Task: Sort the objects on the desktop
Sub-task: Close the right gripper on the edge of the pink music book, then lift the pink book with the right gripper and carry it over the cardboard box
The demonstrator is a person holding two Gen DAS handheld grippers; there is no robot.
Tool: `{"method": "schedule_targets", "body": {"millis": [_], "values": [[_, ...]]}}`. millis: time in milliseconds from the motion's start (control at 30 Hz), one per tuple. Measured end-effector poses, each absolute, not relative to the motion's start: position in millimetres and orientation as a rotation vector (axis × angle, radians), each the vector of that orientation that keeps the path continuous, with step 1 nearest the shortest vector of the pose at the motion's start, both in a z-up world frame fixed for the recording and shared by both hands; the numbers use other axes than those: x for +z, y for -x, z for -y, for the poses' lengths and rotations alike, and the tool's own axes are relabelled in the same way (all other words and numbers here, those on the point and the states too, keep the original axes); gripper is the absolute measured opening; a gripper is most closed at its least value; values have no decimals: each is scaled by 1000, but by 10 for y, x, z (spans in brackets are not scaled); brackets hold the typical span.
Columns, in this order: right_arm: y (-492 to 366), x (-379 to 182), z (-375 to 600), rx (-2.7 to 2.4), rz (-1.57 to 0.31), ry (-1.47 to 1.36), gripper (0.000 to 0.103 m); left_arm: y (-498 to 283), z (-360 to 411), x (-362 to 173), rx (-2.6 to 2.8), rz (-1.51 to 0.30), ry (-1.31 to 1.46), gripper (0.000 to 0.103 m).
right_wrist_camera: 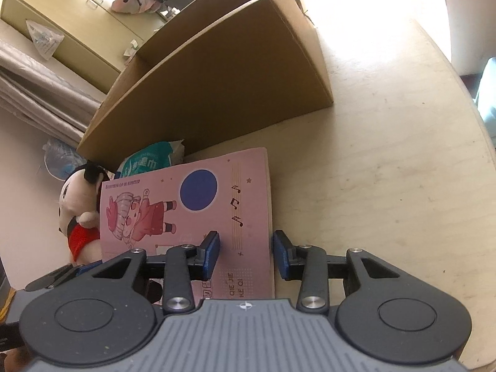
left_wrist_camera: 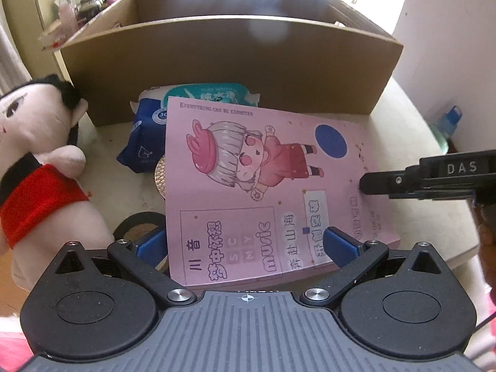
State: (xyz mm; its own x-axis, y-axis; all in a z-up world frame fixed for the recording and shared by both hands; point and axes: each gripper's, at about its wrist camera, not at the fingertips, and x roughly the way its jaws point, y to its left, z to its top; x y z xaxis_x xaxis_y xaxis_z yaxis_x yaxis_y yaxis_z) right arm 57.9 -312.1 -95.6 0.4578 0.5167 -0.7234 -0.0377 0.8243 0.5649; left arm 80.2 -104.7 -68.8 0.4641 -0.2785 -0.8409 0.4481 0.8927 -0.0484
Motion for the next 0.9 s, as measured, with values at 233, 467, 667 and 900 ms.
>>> {"method": "schedule_targets", "body": {"millis": [233,467,667,900], "values": [[-501,-942,3119,378,-1018,-488,52,-850,1120,-698,-431,-997,-208,103],[-456,-937,3124,388,-996,-472,56,-931,1117,-693,-428,-1022,-181,103],[-460,-894,3071,381,-1011,-433,58,-948,1147,-686,-422,-1025,-167,103],[-391,-773,3025,375,-1008,-370,58,-877,1123,-637,-417,-1021,-155,103]]}}
